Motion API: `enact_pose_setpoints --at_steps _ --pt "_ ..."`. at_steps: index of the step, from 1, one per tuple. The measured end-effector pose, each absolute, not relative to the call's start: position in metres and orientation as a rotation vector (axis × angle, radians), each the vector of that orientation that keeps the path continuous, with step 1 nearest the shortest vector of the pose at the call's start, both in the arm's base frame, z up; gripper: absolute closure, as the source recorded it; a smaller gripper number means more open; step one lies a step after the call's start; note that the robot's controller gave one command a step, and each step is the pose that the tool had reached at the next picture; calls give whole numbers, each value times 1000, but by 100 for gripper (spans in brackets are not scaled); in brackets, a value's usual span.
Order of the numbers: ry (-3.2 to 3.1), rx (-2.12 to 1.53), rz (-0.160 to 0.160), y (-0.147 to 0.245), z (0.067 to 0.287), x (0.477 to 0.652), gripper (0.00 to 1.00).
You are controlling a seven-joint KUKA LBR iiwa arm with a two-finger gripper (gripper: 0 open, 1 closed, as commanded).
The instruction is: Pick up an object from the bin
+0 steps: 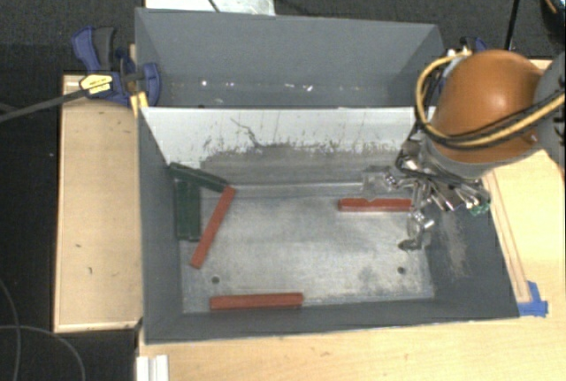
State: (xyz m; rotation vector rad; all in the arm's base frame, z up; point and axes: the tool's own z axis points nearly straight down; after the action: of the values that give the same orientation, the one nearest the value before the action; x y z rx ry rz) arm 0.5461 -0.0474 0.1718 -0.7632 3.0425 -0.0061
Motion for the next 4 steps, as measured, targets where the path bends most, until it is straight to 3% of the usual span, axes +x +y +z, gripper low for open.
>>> enact_pose_setpoints --at_steps 1,2,3,4 --pt "3065 -678 1 -21 203 509 0" --pt "3082 -585 -3 -65 168 559 0" --pt "3079 -639 4 -50 68 591 0" --pt "3075 -631 2 -51 72 592 100"
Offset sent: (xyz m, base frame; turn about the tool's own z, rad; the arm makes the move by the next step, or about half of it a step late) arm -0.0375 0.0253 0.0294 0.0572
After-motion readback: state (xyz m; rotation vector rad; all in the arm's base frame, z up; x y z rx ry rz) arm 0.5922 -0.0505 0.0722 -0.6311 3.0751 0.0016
